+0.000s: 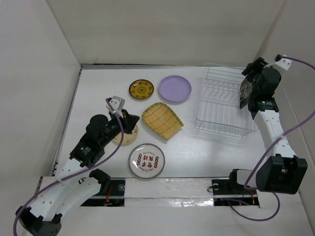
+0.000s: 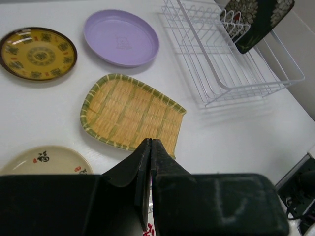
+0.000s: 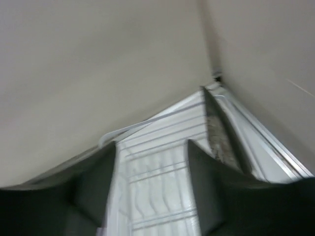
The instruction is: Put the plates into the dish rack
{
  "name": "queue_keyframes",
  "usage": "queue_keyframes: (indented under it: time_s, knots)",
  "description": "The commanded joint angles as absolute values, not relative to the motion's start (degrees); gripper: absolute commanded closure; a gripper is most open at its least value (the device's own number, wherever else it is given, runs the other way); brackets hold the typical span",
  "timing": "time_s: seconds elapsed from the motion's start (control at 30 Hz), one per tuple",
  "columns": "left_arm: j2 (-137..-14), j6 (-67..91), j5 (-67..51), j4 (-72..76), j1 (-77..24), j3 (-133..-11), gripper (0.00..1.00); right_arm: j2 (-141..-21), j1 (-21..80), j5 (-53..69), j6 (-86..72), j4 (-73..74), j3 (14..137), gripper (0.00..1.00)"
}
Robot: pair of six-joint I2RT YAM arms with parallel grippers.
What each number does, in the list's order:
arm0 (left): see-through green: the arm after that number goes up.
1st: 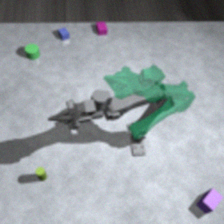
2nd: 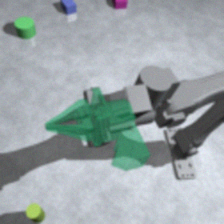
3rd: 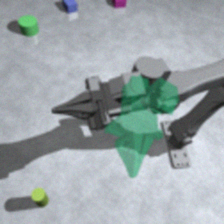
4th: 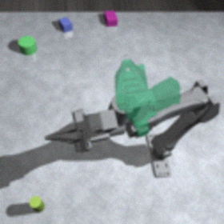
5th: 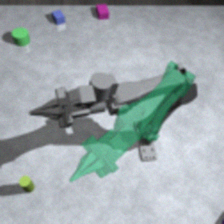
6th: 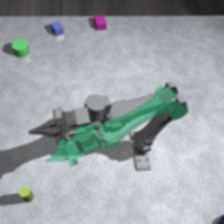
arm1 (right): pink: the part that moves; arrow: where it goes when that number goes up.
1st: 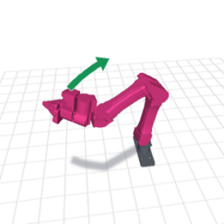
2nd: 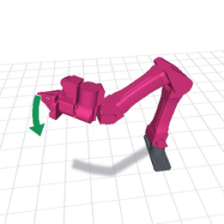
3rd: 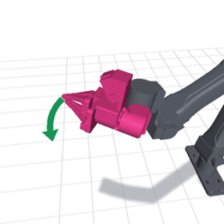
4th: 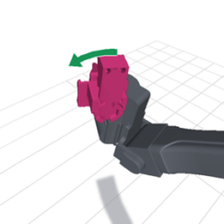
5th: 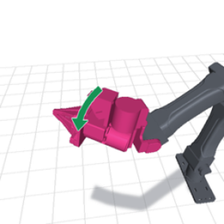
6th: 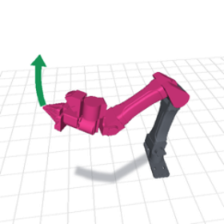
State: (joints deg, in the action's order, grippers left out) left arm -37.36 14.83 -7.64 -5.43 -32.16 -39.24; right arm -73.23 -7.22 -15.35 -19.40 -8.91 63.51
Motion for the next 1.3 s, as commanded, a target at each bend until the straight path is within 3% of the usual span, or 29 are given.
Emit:
queue_keyframes:
  time_s: [0.0,0.13,0.2,0.4,0.47,0.5,0.63,0.73,0.93,1.1,1.13,1.17,1.2,1.27]
  knots:
    - [-37.2,13.2,-3.8,-1.3,-32.4,-43.8,1.0,-71.1,1.6,-5.3,-21.8,-7.9,63.7,0.48]
    - [-36.3,12.6,3.1,-0.4,-32.4,-45.4,1.0,-72.9,17.1,0.8,-20.9,-7.2,63.3,0.93]
    - [-35.2,12.1,5.5,1.0,-32.4,-46.4,0.97,-74.1,23.7,1.2,-19.9,-5.9,62.6,1.0]
    - [-32.1,9.2,11.6,4.5,-32.4,-43.0,0.73,-75.6,46.5,4.7,-22.6,-3.6,51.4,1.0]
    - [-32.0,8.5,12.0,5.0,-31.7,-41.8,0.7,-75.3,50.1,5.1,-26.0,-3.5,47.7,1.0]
    - [-32.3,8.3,11.8,5.3,-31.2,-40.8,0.69,-75.3,51.7,5.6,-27.3,-4.0,45.9,1.0]
    - [-33.4,8.7,8.6,5.1,-30.1,-40.0,0.67,-77.1,55.8,5.4,-33.3,-6.1,38.2,0.53]
    - [-33.9,8.6,7.9,4.7,-30.1,-40.2,0.66,-79.9,56.4,6.6,-37.2,-10.0,34.4,0.39]
    - [-33.3,8.8,7.2,4.6,-30.1,-40.1,0.65,-88.0,56.4,8.3,-39.4,-17.7,33.7,0.39]
    - [-32.5,9.1,6.1,4.4,-30.1,-40.3,0.65,-92.3,56.4,10.7,-42.4,-23.5,32.9,0.55]
    - [-32.3,9.1,5.6,4.5,-30.1,-40.3,0.64,-92.5,56.4,10.7,-42.8,-23.9,32.6,0.62]
    - [-32.1,9.3,5.4,4.5,-30.1,-40.3,0.64,-92.5,56.4,10.4,-43.8,-23.8,32.2,0.84]
    - [-31.9,9.4,5.2,4.4,-30.1,-40.3,0.64,-92.3,56.4,10.5,-44.2,-23.7,31.9,0.95]
    - [-31.6,9.8,3.9,4.3,-30.1,-40.7,0.64,-89.9,55.9,10.9,-44.7,-23.6,30.9,1.0]
